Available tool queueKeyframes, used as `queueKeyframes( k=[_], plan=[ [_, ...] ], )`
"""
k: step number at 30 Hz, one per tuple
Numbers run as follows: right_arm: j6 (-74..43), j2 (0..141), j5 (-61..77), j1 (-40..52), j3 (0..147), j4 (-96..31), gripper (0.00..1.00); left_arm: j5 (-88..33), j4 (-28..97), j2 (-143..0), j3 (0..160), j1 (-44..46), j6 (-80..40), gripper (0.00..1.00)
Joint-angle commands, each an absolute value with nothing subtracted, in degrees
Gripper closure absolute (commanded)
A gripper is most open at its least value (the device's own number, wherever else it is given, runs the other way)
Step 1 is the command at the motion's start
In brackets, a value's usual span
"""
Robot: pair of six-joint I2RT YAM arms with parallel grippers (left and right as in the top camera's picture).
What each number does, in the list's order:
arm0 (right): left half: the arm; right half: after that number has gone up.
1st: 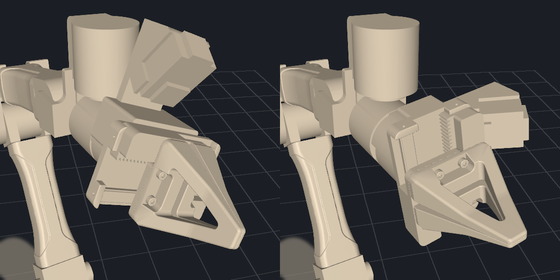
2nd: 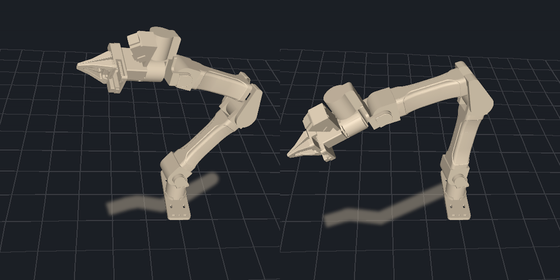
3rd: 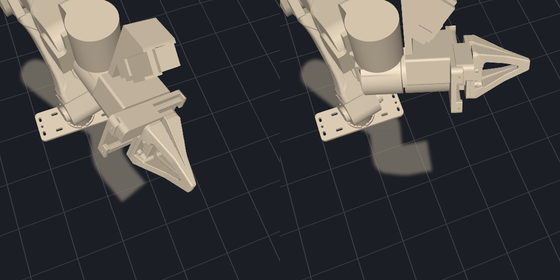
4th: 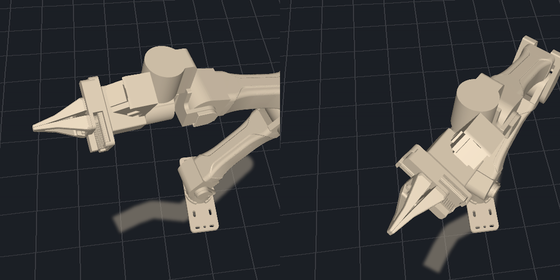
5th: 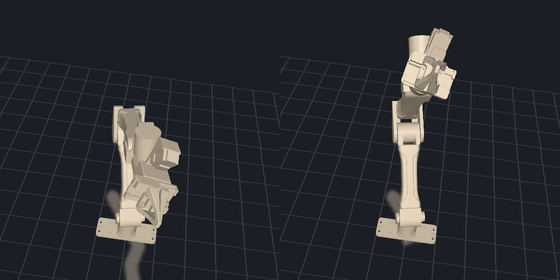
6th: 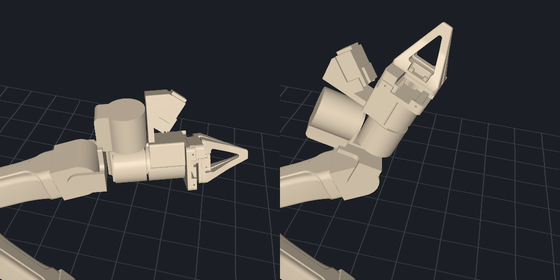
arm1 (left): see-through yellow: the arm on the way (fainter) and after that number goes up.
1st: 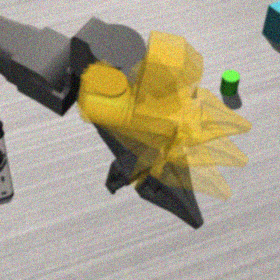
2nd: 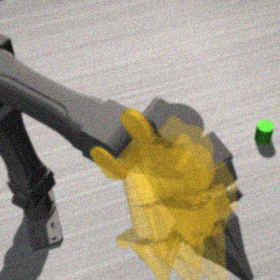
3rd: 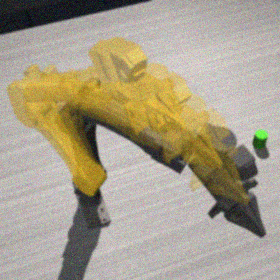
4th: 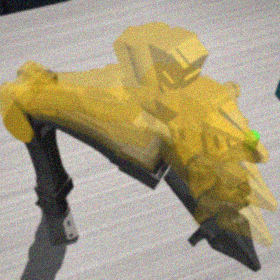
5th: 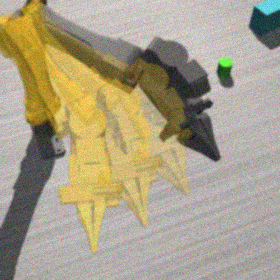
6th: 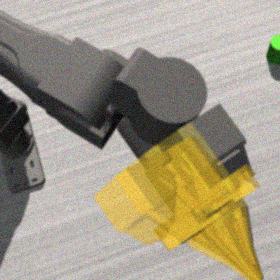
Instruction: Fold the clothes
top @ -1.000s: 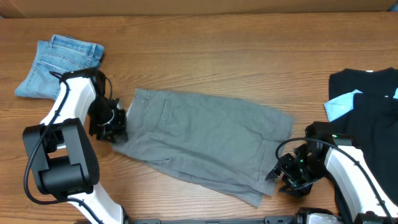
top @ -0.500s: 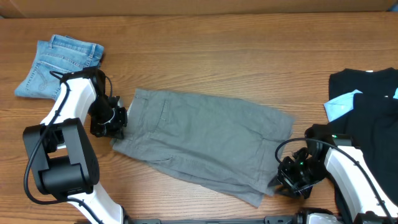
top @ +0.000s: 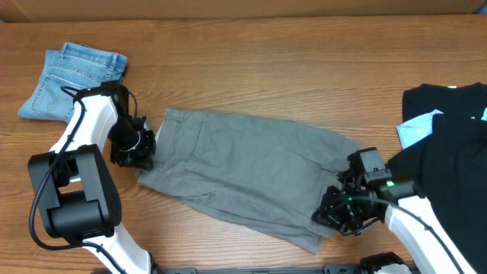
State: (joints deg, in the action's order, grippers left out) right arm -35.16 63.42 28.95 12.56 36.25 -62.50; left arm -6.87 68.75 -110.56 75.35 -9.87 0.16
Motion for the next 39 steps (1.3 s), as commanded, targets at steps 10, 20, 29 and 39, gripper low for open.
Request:
queueKeyframes(
  k=[10, 20, 29, 39],
  plan=[
    [-48.1, 70.5, 17.0, 6.7, 36.1, -33.6, 0.94, -15.3, 70.3, -109.4, 82.6, -10.2, 0.9, 0.53],
    [-47.8, 96.4, 17.3, 2.1, 39.3, -19.2, 0.96, -16.2, 77.4, -109.4, 96.4, -10.0, 1.8, 0.46],
    [-48.1, 110.5, 14.2, -1.3, 49.2, -3.0, 0.96, -16.6, 75.8, -109.4, 96.6, -10.0, 1.1, 0.45],
    [-36.4, 112.2, 20.6, -2.0, 66.5, -3.9, 0.95, -16.6, 75.4, -109.4, 96.6, -10.0, 1.1, 0.44]
  ],
)
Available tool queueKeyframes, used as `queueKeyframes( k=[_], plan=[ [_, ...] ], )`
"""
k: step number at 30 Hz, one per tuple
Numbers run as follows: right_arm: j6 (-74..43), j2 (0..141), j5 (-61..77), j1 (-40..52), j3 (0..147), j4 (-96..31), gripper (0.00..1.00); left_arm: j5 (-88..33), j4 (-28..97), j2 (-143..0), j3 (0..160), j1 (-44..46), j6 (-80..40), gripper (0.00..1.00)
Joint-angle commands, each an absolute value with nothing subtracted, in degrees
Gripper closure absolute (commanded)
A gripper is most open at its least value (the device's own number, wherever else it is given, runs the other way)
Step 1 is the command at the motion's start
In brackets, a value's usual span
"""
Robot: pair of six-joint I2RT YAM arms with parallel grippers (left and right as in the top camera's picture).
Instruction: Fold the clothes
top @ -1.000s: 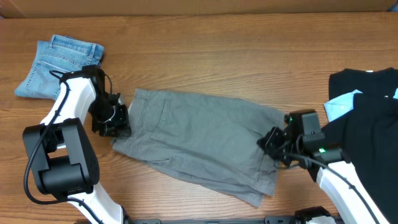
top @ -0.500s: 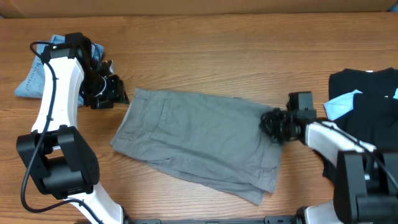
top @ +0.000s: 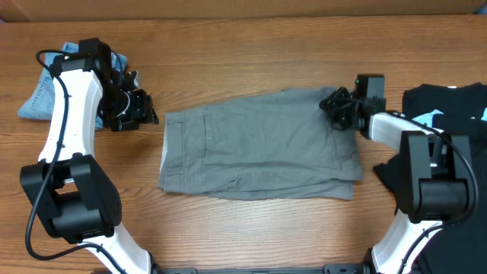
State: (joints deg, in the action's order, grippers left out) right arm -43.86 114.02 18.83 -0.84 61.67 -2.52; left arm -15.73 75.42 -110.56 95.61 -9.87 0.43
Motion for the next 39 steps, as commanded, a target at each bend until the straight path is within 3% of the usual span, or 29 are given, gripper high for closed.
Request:
queueKeyframes(
  k=[1, 7, 14, 19, 23, 25, 28, 31, 39],
  plan=[
    [-34.7, 110.8, 21.1, -2.3, 67.9, -6.9, 0.93, -16.6, 75.5, -109.4, 96.6, -10.0, 1.1, 0.44],
    [-25.0, 97.0, 20.3, -3.3, 72.8, -27.7, 0.86, -16.6, 78.9, -109.4, 96.8, -10.0, 2.9, 0.46],
    [-25.1, 78.3, 18.1, -3.3, 72.8, -48.4, 0.87, -16.6, 87.9, -108.2, 101.5, -10.2, 6.9, 0.73],
    [-25.5, 70.5, 18.0, -2.5, 72.8, -65.5, 0.86, -17.9, 89.8, -103.4, 102.7, -10.2, 6.9, 0.71],
    [-28.4, 69.3, 15.5, -2.5, 69.7, -75.7, 0.87, -15.5, 89.5, -98.7, 102.7, -10.2, 5.5, 0.61],
    [-28.9, 69.3, 15.2, -2.5, 65.2, -76.4, 0.87, -14.4, 89.6, -97.7, 102.6, -10.2, 5.1, 0.54],
    [-31.6, 69.4, 15.2, -2.5, 55.2, -73.5, 0.88, -14.6, 90.0, -97.7, 102.2, -10.2, 4.9, 0.52],
    [-34.0, 69.6, 17.4, -3.1, 44.6, -66.7, 0.94, -14.6, 89.1, -97.9, 100.3, -10.1, 4.1, 0.51],
    [-37.0, 70.1, 22.5, -3.5, 31.8, -45.1, 0.95, -16.4, 81.6, -97.9, 89.9, -10.1, 2.9, 0.41]
  ],
)
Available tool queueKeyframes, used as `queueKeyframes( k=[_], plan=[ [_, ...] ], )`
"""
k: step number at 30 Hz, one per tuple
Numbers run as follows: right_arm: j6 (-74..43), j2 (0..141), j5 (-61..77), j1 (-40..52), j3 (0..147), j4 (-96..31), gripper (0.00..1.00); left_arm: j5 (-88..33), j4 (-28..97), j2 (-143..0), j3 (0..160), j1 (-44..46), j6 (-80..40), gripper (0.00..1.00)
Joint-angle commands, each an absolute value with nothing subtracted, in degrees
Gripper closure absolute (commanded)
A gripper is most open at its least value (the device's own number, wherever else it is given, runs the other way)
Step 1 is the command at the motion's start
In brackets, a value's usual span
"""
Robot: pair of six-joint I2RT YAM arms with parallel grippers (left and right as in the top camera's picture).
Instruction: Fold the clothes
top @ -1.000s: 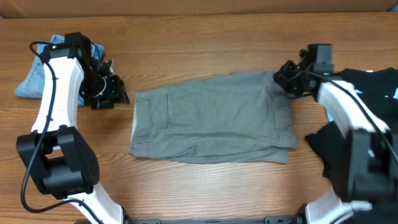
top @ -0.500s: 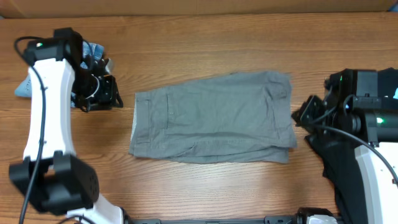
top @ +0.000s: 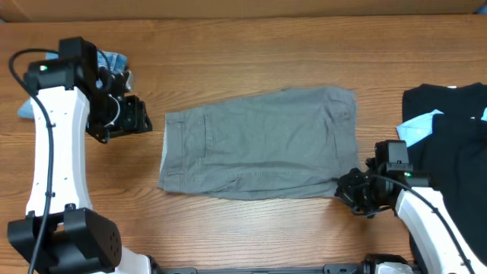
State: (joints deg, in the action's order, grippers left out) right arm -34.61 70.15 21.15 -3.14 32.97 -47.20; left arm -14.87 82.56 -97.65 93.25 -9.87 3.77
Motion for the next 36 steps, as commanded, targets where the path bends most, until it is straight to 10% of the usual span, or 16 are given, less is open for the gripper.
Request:
queueKeyframes(
  k=[1, 36],
  plan=[
    [-37.5, 70.2, 21.1, -3.5, 31.8, -44.7, 0.95, -17.5, 80.9, -98.0, 88.2, -10.1, 2.9, 0.41],
    [-42.0, 88.8, 13.0, -3.5, 31.5, -37.1, 0.96, -17.3, 71.6, -98.0, 67.4, -5.6, 0.4, 0.48]
  ],
)
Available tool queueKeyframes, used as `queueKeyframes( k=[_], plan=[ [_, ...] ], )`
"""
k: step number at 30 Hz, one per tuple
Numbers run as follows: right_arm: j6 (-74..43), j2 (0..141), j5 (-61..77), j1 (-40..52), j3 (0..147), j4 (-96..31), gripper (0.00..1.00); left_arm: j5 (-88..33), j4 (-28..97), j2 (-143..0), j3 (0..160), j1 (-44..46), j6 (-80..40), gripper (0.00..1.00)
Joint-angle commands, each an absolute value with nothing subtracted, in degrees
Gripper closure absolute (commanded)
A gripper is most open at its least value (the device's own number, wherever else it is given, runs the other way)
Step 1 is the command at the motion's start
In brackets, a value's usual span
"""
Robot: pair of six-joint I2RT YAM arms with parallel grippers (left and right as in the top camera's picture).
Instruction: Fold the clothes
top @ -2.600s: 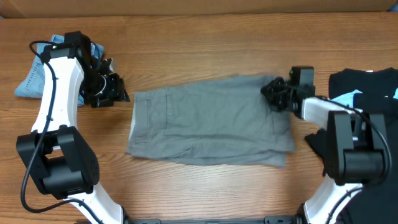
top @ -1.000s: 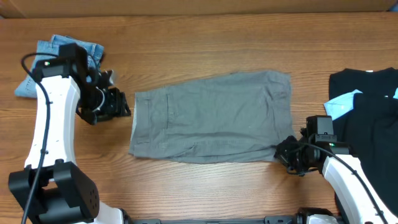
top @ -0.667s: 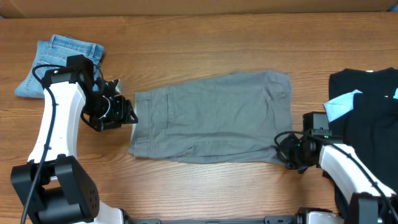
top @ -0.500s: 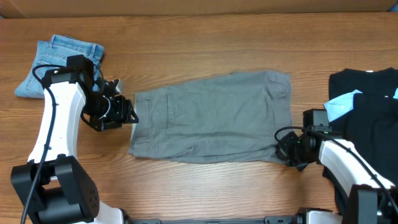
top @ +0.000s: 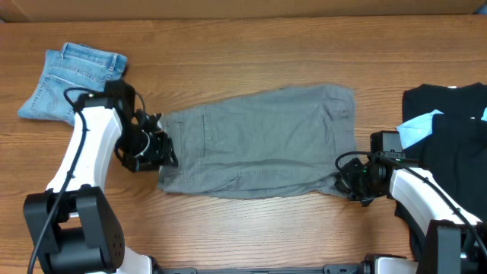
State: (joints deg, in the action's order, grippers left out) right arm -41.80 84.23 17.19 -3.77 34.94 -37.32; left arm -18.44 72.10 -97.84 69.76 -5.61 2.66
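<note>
Grey shorts (top: 259, 141) lie flat across the middle of the wooden table, waistband to the left and leg hems to the right. My left gripper (top: 158, 150) sits at the lower left end of the waistband, its fingers over the cloth edge. My right gripper (top: 348, 180) rests at the shorts' lower right hem corner. From overhead, the jaws of both are too dark and small to read.
Folded blue jeans (top: 72, 80) lie at the far left, behind the left arm. A pile of black clothing (top: 453, 144) with a light blue piece (top: 418, 126) covers the right edge, next to the right arm.
My left gripper has moved from the bare table left of the shorts down and right onto the waistband's lower left end. The right gripper has shifted slightly up at the lower right hem. The shorts lie unchanged.
First the shorts lay skewed, with my grippers at the waistband and at the lower right leg end. Then they lay straight, the grippers near their upper corners. Then the left gripper stood off to the left, the right by the lower right corner. Now both are at the lower corners.
</note>
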Motion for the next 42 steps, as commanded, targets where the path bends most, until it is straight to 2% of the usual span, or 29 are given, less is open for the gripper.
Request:
queueKeyframes(
  k=[1, 6, 11, 14, 22, 27, 30, 33, 36, 42],
  plan=[
    [-42.0, 88.8, 13.1, -3.5, 31.5, -37.1, 0.96, -17.3, 71.5, -98.0, 66.5, -5.6, 0.4, 0.48],
    [-42.0, 88.8, 13.1, -3.5, 31.5, -37.1, 0.96, -13.5, 72.8, -98.0, 64.8, -5.7, -0.4, 0.48],
    [-42.0, 88.8, 13.1, -3.5, 31.5, -37.1, 0.96, -16.5, 70.1, -98.0, 62.5, -5.6, -1.8, 0.48],
    [-42.0, 88.8, 13.1, -3.5, 31.5, -37.1, 0.96, -16.5, 67.4, -98.0, 59.3, -5.6, -3.9, 0.53],
    [-42.0, 88.8, 13.1, -3.5, 31.5, -37.1, 0.96, -20.6, 58.8, -98.0, 52.5, -5.6, -9.1, 0.56],
    [-42.0, 88.8, 13.1, -3.5, 31.5, -37.1, 0.96, -21.7, 55.6, -98.0, 52.2, -5.6, -10.8, 0.63],
    [-42.0, 88.8, 13.1, -3.5, 31.5, -37.1, 0.96, -21.7, 55.0, -98.0, 52.2, -5.6, -11.3, 0.71],
    [-42.0, 88.8, 13.1, -3.5, 31.5, -37.1, 0.96, -21.7, 54.5, -98.0, 52.2, -5.7, -11.9, 0.81],
    [-42.0, 88.8, 13.1, -3.5, 31.5, -37.1, 0.96, -21.7, 54.7, -98.0, 52.4, -5.7, -11.9, 0.96],
    [-42.0, 88.8, 13.1, -3.5, 31.5, -37.3, 0.96, -20.9, 57.2, -97.7, 55.2, -6.9, -13.0, 0.96]
  ],
)
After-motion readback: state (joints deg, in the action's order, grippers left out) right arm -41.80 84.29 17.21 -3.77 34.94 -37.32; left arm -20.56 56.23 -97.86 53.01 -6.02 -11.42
